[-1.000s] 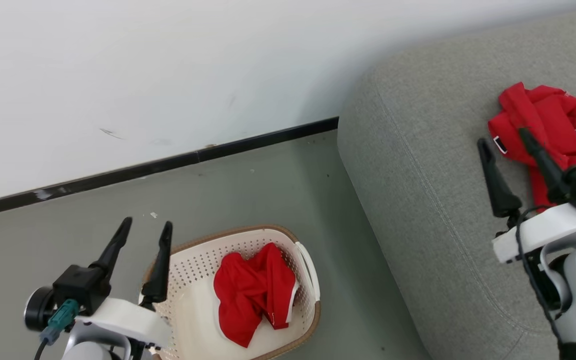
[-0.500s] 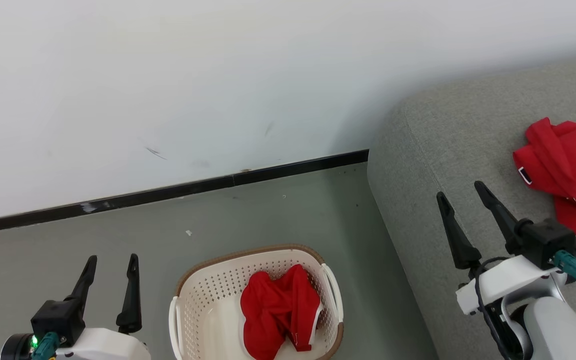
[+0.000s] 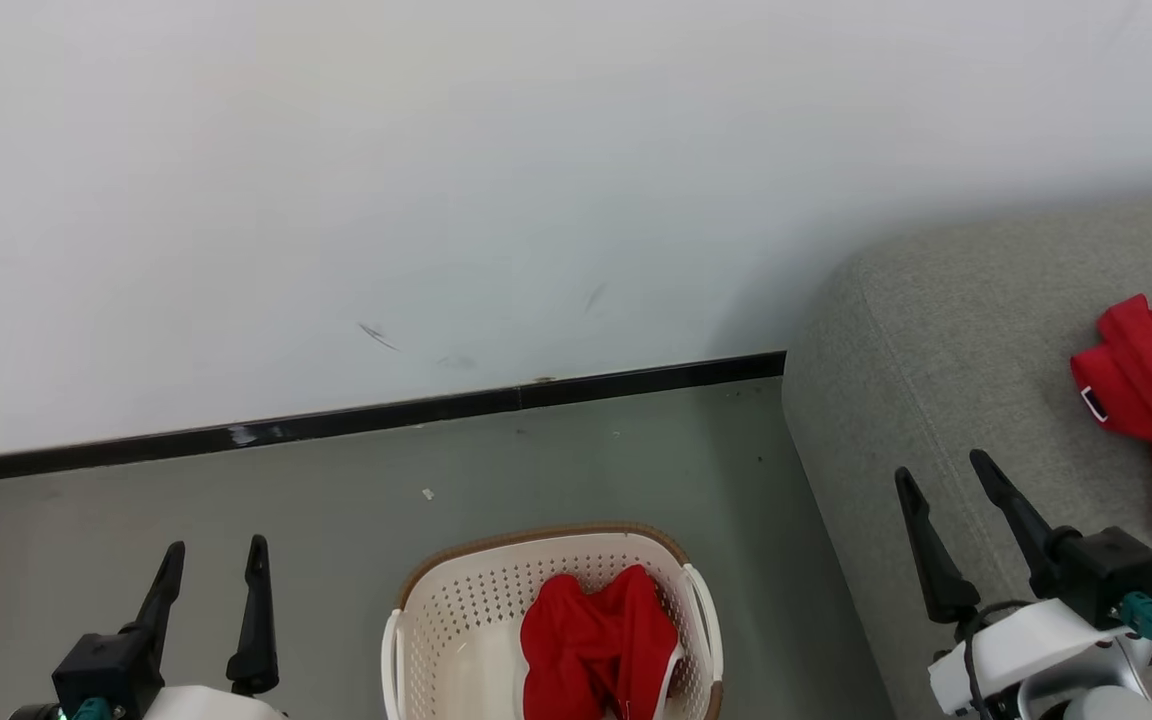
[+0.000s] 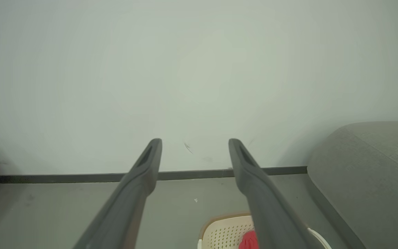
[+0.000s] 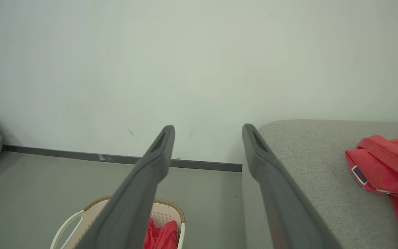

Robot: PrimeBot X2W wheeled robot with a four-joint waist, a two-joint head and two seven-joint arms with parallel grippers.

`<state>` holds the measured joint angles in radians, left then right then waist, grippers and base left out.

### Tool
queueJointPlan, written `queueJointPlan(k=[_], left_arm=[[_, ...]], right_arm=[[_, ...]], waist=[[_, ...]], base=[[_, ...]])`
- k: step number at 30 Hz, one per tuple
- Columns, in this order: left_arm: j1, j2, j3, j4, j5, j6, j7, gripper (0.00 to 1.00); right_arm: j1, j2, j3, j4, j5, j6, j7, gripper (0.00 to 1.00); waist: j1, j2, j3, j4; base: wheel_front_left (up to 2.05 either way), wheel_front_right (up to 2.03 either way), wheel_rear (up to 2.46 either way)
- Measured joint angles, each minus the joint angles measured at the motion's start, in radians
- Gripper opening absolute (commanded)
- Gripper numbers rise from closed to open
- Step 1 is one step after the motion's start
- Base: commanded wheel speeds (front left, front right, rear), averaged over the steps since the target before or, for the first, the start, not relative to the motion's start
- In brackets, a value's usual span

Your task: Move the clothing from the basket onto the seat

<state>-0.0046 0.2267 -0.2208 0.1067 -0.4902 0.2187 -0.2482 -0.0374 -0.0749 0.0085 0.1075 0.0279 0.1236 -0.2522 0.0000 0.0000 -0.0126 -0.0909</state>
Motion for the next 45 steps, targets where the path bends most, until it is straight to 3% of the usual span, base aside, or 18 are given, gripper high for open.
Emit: queueJointPlan(k=[14, 45], left_arm=[[0.044, -0.002, 0.024, 0.006, 0.008, -0.002, 0.000, 1.00], [0.054, -0.009, 0.057, -0.011, 0.046, -0.021, 0.000, 1.00]], right_arm=[[0.096, 0.022, -0.031, -0.055, -0.029, 0.000, 0.000, 1.00], [0.137, 0.034, -0.035, -0.124, -0.029, 0.000, 0.000, 1.00]], waist=[[0.0000, 0.0000, -0.030, 0.021], [0.0000, 0.0000, 0.007, 0.025]], base=[[0.00, 0.00, 0.00], [0.00, 0.00, 0.00]])
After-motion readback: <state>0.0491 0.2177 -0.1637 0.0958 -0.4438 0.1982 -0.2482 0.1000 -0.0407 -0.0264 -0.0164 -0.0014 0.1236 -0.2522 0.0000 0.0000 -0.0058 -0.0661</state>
